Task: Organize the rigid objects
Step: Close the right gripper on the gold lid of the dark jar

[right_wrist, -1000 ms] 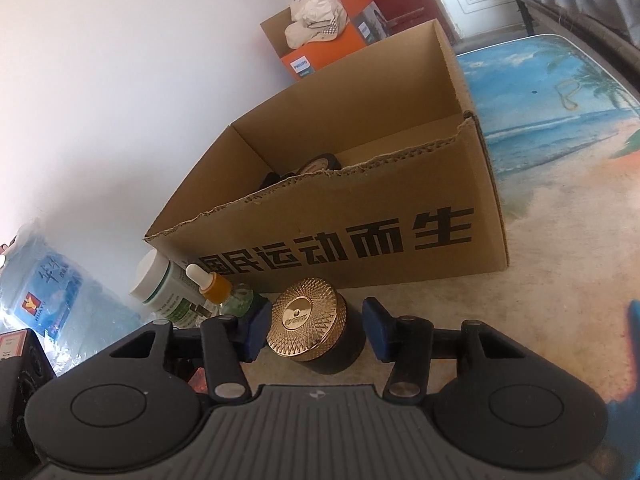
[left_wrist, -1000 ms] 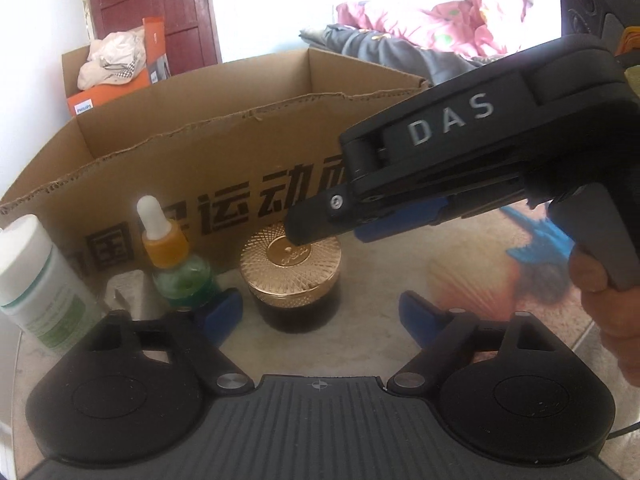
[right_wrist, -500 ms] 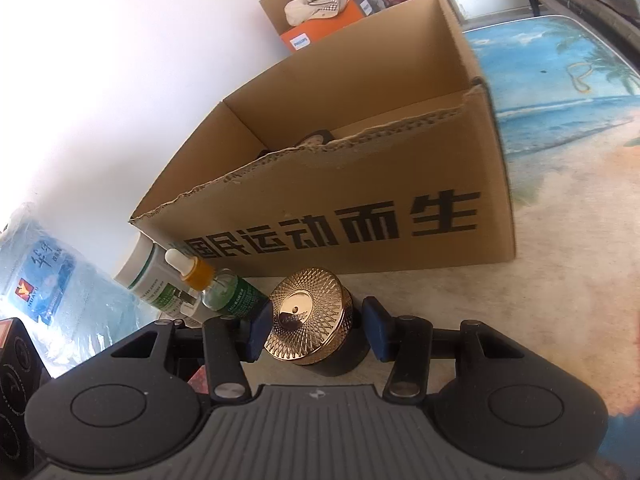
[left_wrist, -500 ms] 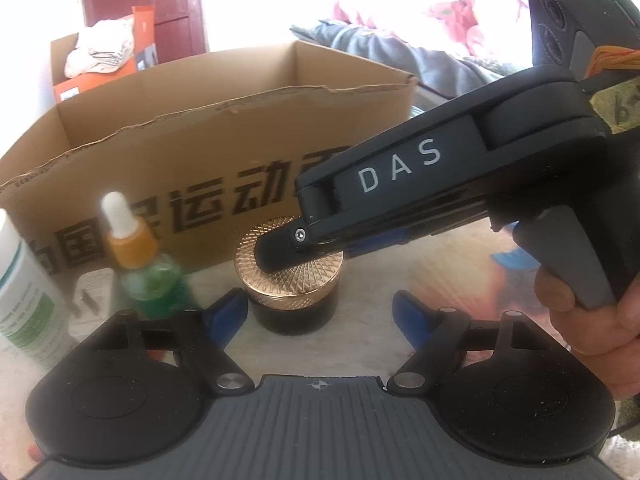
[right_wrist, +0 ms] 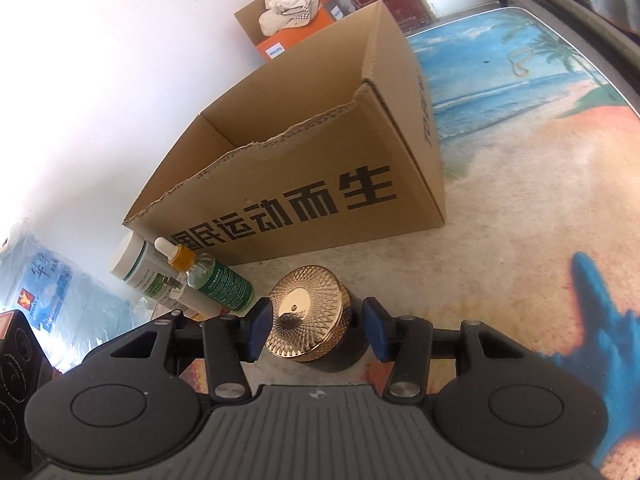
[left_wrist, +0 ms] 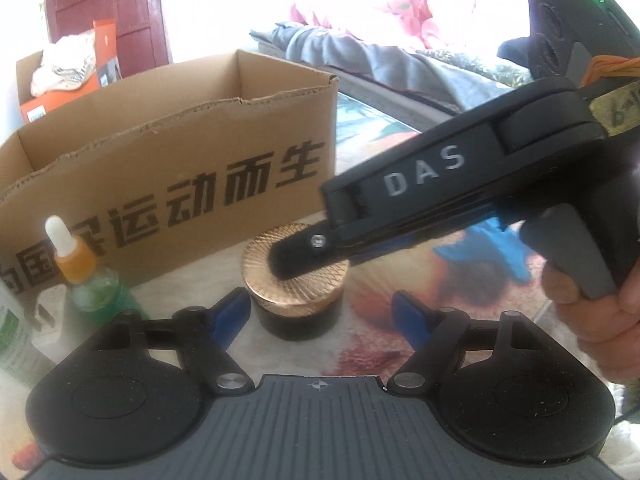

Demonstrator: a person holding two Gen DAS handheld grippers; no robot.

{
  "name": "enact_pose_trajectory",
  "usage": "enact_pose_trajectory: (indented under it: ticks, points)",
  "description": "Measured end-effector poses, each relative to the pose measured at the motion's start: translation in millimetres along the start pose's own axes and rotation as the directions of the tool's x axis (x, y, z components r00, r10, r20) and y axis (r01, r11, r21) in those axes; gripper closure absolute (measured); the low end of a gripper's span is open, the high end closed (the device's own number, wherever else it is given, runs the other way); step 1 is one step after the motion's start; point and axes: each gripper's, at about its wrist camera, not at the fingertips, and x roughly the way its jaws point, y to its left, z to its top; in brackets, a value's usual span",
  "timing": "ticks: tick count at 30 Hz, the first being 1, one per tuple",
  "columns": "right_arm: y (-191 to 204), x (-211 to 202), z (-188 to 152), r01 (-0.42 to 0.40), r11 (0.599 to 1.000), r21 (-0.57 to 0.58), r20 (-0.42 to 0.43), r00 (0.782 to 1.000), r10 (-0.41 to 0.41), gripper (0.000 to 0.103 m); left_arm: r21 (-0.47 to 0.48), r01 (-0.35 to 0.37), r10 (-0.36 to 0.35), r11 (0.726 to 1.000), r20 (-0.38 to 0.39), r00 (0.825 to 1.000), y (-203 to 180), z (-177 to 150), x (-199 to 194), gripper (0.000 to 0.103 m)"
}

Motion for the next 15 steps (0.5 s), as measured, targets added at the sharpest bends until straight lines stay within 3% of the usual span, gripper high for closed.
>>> enact_pose_trajectory:
  ticks: [8,15]
  points:
    - [-6,3,2,-0.001,0.999,0.032,0.016,1.0,0.001,0.051,0.005,-0.047,0.047,0.999,-0.054,0.997,0,9,26,0.03]
    - [-8,5,3,-0.019,0.998,0.058,0.019,1.0,0.018,0.05,-0.027,-0.04,0.039,0.999,-0.053,0.998,3,13,28,0.044]
